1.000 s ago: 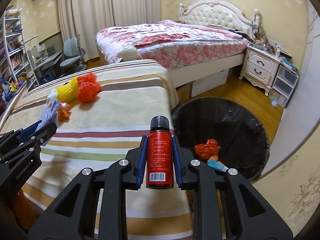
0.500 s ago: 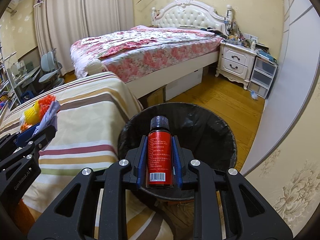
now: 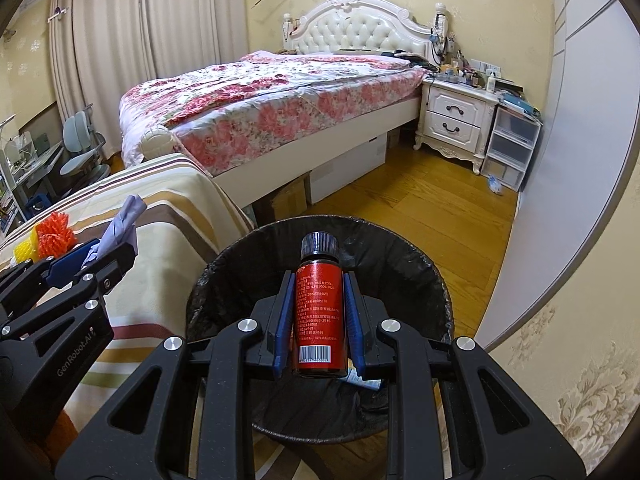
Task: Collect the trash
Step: 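Carry the lavender cloth in the left tool while the right tool carries the spray can over the bin, then open the left tool over the bin while the right tool releases the spray can, then move both open tools back over the bed toward the remaining items, then close the left tool on the white tube packet while the right tool closes on the orange plastic bag, then carry the white packet in the left tool while the right tool carries the orange bag over the bin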
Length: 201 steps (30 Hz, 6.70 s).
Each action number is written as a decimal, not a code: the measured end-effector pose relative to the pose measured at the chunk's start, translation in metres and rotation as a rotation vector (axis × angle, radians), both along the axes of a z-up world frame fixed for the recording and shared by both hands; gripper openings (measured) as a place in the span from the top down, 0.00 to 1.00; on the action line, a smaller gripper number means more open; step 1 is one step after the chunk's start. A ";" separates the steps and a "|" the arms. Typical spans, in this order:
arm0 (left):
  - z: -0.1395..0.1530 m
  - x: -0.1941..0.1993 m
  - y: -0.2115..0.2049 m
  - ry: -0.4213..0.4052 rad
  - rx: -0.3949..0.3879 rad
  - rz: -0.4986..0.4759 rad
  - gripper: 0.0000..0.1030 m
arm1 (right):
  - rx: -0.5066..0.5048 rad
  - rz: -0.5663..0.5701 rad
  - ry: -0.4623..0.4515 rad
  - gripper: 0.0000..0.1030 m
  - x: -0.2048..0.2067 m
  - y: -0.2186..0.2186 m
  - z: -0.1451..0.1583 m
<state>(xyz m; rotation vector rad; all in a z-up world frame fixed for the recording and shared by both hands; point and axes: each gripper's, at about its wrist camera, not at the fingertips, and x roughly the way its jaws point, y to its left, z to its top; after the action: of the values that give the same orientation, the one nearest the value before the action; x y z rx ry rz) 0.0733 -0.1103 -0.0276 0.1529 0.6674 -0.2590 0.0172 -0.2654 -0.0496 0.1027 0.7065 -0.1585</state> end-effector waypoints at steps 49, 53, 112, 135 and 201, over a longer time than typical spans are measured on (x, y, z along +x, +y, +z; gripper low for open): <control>0.001 -0.011 0.065 -0.002 0.056 0.132 0.29 | 0.037 0.009 0.034 0.47 -0.001 0.030 -0.006; -0.001 -0.020 0.098 0.010 0.046 0.186 0.29 | 0.033 0.069 0.042 0.47 -0.002 0.058 -0.007; -0.026 -0.054 0.317 0.170 0.035 0.478 0.33 | -0.061 0.602 0.154 0.47 0.016 0.341 -0.011; -0.029 -0.058 0.319 0.172 0.034 0.420 0.66 | -0.035 0.614 0.136 0.62 -0.001 0.334 -0.007; -0.008 0.006 -0.014 0.012 0.046 -0.020 0.68 | -0.009 -0.067 0.023 0.62 0.008 -0.021 -0.014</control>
<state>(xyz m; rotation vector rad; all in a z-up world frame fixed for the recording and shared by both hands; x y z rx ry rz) 0.0795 -0.1238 -0.0352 0.2027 0.6840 -0.2639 0.0253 -0.2861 -0.0640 0.1166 0.7252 -0.2271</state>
